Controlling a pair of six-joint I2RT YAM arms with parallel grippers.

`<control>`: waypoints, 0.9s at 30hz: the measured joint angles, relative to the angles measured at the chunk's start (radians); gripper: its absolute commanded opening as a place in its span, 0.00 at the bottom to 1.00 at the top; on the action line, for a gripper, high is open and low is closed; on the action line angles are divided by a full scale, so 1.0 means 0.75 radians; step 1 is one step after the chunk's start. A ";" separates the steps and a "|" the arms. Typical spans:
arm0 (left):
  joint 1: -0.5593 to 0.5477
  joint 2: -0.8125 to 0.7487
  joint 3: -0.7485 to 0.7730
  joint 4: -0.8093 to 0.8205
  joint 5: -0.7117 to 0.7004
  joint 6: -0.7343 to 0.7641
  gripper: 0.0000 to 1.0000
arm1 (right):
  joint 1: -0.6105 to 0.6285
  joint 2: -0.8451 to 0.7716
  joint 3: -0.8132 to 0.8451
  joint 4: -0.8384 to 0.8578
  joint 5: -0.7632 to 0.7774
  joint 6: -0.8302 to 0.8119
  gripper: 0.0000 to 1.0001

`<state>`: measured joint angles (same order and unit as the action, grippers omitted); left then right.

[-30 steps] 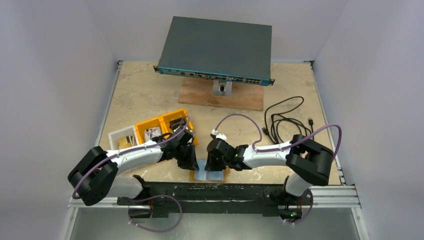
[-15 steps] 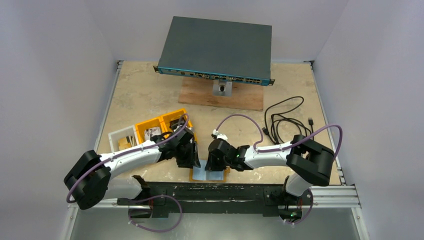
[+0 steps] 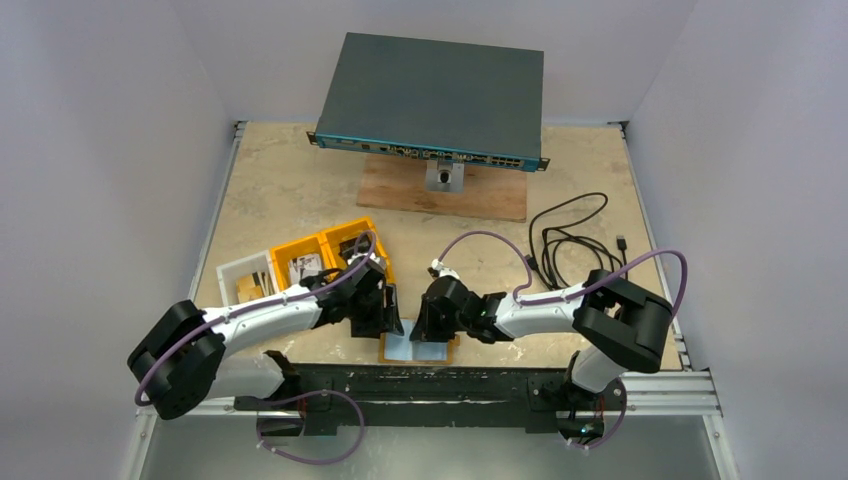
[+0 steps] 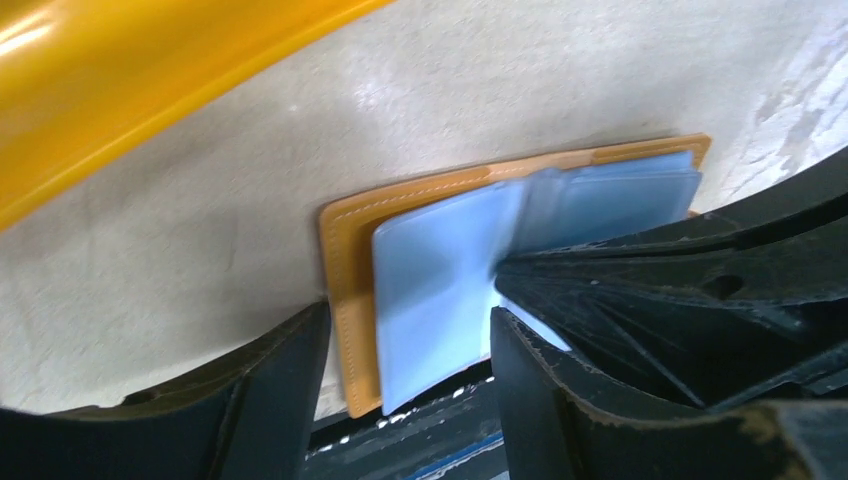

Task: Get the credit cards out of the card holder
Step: Close the card holder at the corner of the board.

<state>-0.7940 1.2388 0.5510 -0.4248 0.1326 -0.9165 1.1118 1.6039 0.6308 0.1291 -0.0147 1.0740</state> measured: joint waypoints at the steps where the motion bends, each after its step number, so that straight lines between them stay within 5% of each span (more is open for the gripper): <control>1: 0.000 0.008 -0.002 0.024 0.017 -0.003 0.54 | -0.003 0.000 -0.006 0.010 -0.006 0.000 0.03; 11: 0.032 0.019 -0.036 0.049 0.023 -0.010 0.02 | -0.012 -0.001 -0.033 0.064 -0.026 0.002 0.03; 17: 0.031 -0.019 -0.035 0.017 -0.001 -0.012 0.00 | -0.012 -0.004 -0.030 0.063 -0.029 -0.001 0.09; 27: -0.001 -0.140 0.081 -0.158 -0.036 -0.021 0.00 | 0.010 -0.086 0.103 -0.170 -0.002 -0.090 0.51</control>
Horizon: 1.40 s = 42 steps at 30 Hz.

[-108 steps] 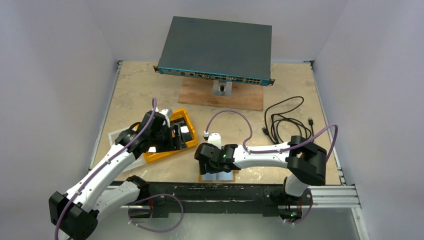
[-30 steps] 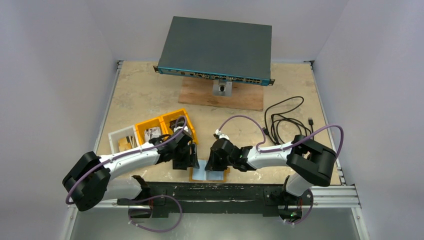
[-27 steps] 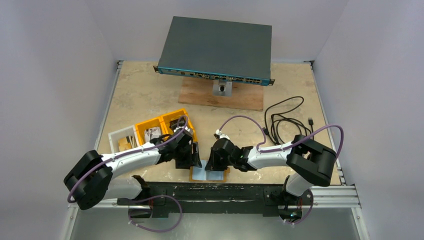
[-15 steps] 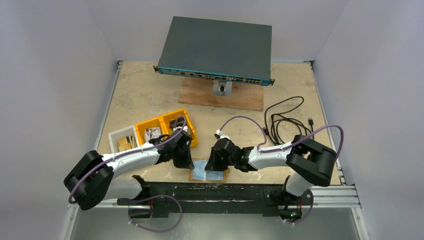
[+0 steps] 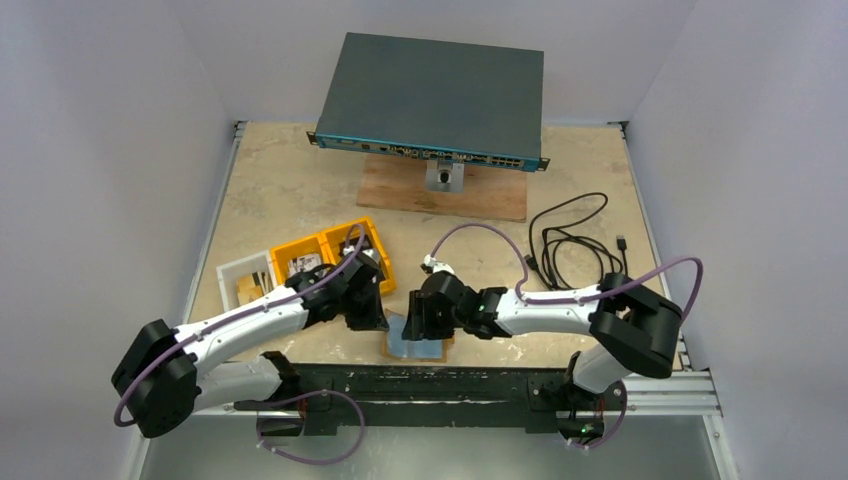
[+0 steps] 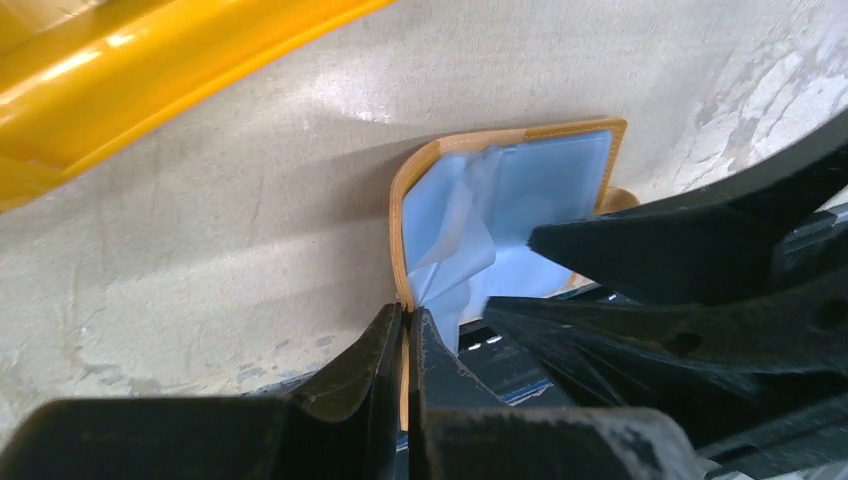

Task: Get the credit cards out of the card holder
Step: Close the card holder at the corner of the board.

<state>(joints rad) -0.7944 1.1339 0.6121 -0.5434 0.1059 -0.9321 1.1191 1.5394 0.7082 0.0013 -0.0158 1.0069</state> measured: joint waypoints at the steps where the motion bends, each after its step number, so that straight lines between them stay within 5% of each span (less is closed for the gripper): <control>1: 0.000 -0.013 0.014 -0.026 -0.014 0.001 0.00 | 0.000 -0.025 0.016 -0.050 0.010 -0.017 0.54; 10: 0.001 -0.043 0.067 -0.185 -0.070 0.014 0.00 | -0.001 -0.220 0.045 -0.299 0.151 -0.059 0.62; 20: -0.001 -0.004 0.125 -0.208 -0.071 0.025 0.00 | -0.001 -0.213 -0.008 -0.427 0.253 -0.056 0.54; 32: -0.008 0.014 0.138 -0.219 -0.072 0.026 0.00 | -0.001 -0.160 -0.008 -0.423 0.255 -0.053 0.15; 42: -0.045 0.043 0.188 -0.183 -0.025 0.044 0.29 | -0.001 -0.160 -0.008 -0.421 0.269 -0.052 0.11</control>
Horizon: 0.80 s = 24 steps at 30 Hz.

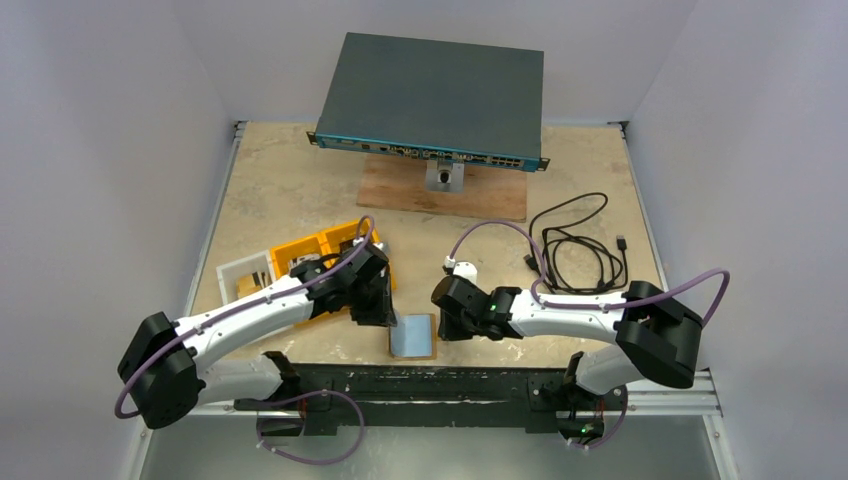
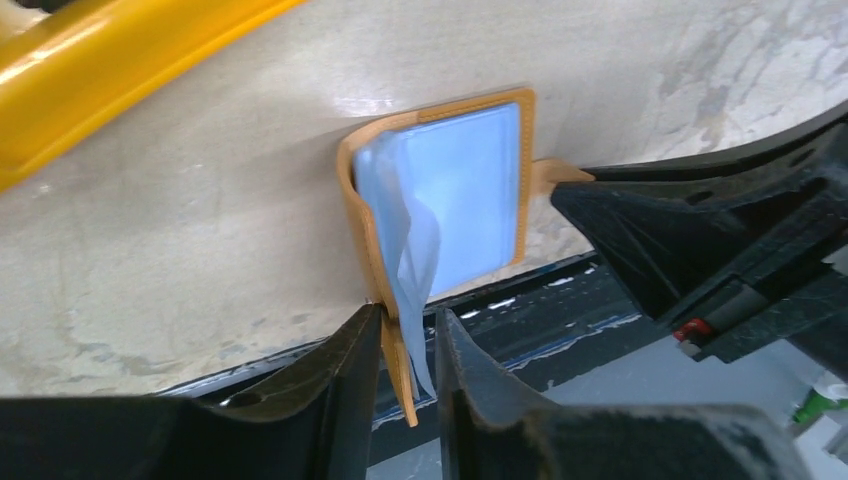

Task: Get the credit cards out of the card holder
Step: Close the card holder at the corner of the board.

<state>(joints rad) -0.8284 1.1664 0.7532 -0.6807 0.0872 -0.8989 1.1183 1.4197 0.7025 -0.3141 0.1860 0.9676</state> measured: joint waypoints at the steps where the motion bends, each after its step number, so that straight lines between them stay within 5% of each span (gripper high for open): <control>1: -0.007 0.009 0.004 0.015 0.010 -0.001 0.32 | 0.000 0.000 0.000 0.000 0.001 0.000 0.11; 12: -0.065 0.141 0.016 0.213 0.119 -0.045 0.52 | 0.000 0.000 0.000 0.011 0.003 0.001 0.11; 24: -0.077 0.350 0.026 0.422 0.184 -0.110 0.60 | 0.000 -0.035 -0.020 0.025 0.003 0.016 0.13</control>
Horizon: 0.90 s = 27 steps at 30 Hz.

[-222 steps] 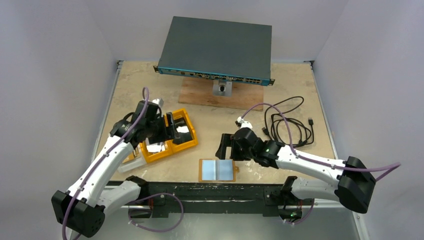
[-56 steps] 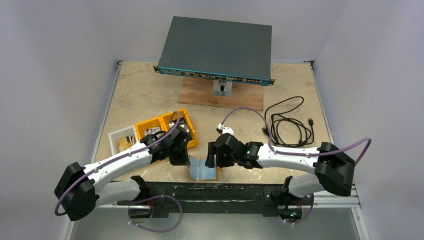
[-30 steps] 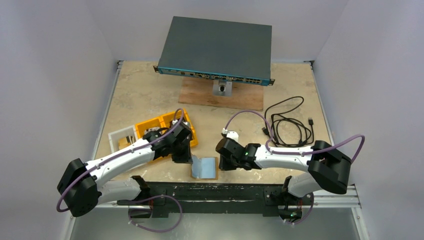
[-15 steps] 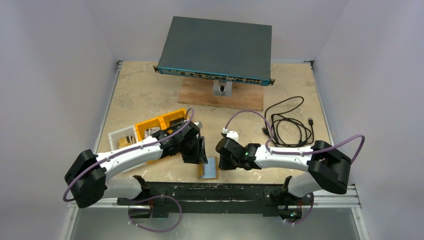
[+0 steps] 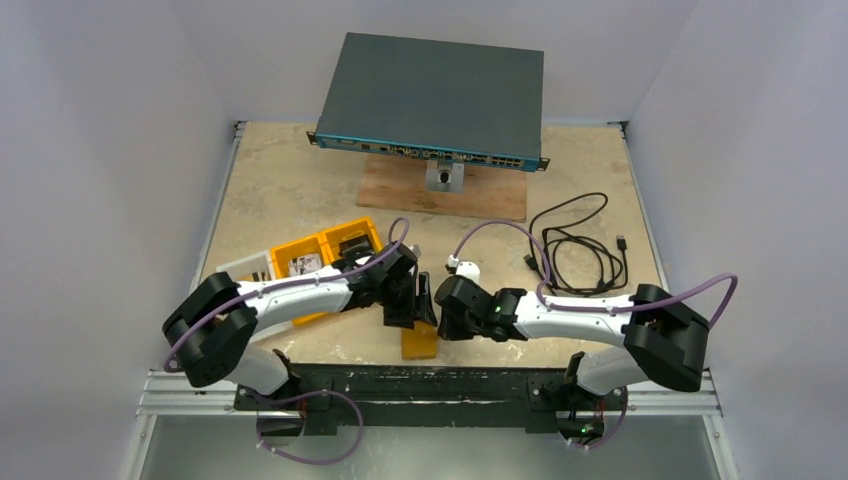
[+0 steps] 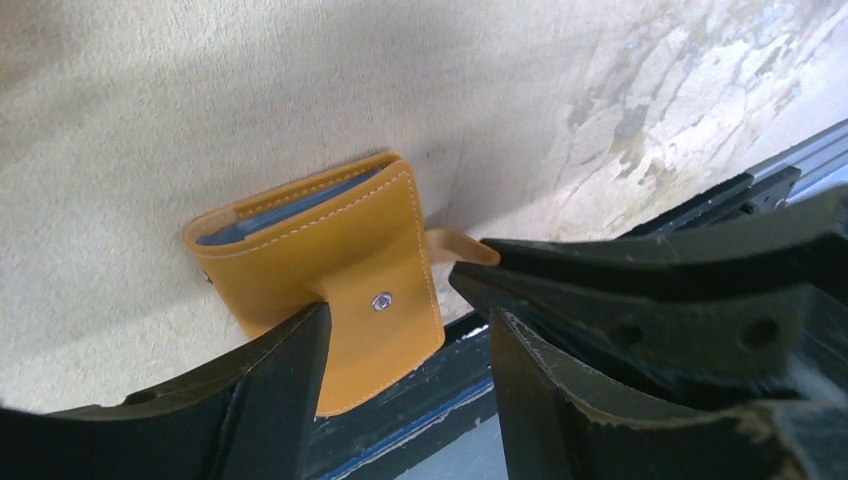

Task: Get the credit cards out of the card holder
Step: Close the card holder at the corner of the board, then reset both arms

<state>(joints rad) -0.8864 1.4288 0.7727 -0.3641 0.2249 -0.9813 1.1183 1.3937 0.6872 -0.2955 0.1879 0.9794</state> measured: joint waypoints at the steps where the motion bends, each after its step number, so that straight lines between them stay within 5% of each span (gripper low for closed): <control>1: 0.000 0.021 0.001 0.014 0.002 -0.005 0.60 | 0.000 -0.007 -0.005 0.001 0.000 0.003 0.13; 14: 0.000 0.154 0.037 0.059 0.010 -0.043 0.63 | 0.000 -0.120 -0.035 -0.040 0.004 0.031 0.37; 21: -0.001 0.088 0.085 -0.059 -0.082 0.008 0.70 | 0.000 -0.275 -0.035 -0.038 0.006 0.042 0.39; 24: -0.001 0.024 0.133 -0.130 -0.122 0.044 0.76 | 0.000 -0.319 -0.034 -0.041 0.012 0.045 0.43; 27: 0.001 -0.051 0.196 -0.194 -0.163 0.081 0.93 | 0.000 -0.359 -0.034 -0.053 0.037 0.048 0.54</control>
<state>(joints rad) -0.8860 1.3907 0.9199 -0.5095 0.1028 -0.9203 1.1183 1.1244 0.6621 -0.3351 0.2153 1.0153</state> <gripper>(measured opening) 0.797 0.437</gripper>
